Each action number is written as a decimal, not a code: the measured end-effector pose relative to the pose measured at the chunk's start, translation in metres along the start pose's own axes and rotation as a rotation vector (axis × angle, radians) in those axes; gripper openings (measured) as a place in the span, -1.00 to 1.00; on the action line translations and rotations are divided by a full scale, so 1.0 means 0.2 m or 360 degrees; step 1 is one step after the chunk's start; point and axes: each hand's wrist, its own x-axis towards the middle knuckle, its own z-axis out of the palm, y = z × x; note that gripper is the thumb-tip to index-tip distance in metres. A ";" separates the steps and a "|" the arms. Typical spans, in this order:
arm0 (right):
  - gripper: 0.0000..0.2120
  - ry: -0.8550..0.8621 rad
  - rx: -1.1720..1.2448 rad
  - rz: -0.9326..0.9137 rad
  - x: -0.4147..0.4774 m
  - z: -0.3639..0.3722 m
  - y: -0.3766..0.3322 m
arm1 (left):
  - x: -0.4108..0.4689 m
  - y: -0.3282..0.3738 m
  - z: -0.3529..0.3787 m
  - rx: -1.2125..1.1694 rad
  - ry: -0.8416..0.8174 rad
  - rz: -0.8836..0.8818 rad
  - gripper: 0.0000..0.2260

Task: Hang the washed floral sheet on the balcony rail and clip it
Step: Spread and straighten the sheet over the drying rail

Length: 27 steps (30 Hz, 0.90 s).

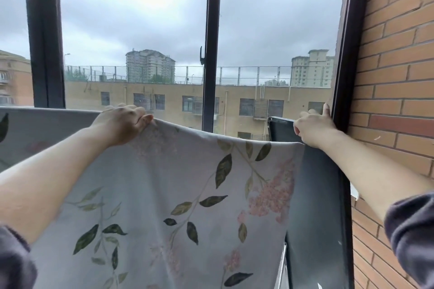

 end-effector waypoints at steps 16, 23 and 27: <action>-0.66 -0.0209 0.1823 -0.0628 -0.25 -0.10 -0.88 | -0.02 0.00 0.03 -0.0065 0.0049 -0.0090 -0.68; -0.75 -0.0575 0.2397 -0.0843 -0.23 -0.16 -1.38 | -0.02 0.01 0.02 -0.0099 0.0031 -0.0100 -0.75; -0.78 -0.0913 0.2518 -0.1118 -0.18 -0.14 -1.35 | -0.04 -0.04 0.01 -0.0108 0.0018 -0.0112 -0.74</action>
